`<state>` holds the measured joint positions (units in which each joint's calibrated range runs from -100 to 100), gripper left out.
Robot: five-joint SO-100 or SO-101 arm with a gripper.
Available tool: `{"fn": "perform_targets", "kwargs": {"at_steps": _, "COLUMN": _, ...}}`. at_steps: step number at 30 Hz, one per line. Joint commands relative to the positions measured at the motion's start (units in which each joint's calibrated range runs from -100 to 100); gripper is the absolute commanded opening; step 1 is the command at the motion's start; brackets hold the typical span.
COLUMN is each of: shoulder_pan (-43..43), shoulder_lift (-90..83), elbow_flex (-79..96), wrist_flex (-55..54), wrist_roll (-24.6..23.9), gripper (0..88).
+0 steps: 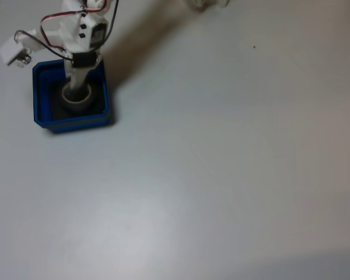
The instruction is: Pick the black tape roll and drop it in the blue box
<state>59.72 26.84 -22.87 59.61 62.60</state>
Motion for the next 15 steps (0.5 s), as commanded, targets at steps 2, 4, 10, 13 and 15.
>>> {"fn": "perform_targets", "kwargs": {"at_steps": 2, "shoulder_pan": 2.37, "shoulder_lift": -1.01, "elbow_flex": -5.61, "wrist_flex": -1.19, "wrist_roll": 0.16, "gripper": 1.4}}
{"fn": "perform_targets", "kwargs": {"at_steps": 4, "shoulder_pan": 2.56, "shoulder_lift": -0.92, "elbow_flex": -5.79, "wrist_flex": -1.19, "wrist_roll": 0.16, "gripper": 1.4}}
{"fn": "perform_targets", "kwargs": {"at_steps": 10, "shoulder_pan": 2.27, "shoulder_lift": 1.75, "elbow_flex": -5.79, "wrist_flex": -1.19, "wrist_roll": 0.16, "gripper": 1.4}}
{"fn": "perform_targets", "kwargs": {"at_steps": 13, "shoulder_pan": 2.07, "shoulder_lift": 2.67, "elbow_flex": -5.79, "wrist_flex": -1.19, "wrist_roll": 0.16, "gripper": 1.4}}
{"fn": "perform_targets", "kwargs": {"at_steps": 15, "shoulder_pan": 1.98, "shoulder_lift": 2.76, "elbow_flex": -5.79, "wrist_flex": -1.19, "wrist_roll": 0.16, "gripper": 1.4}}
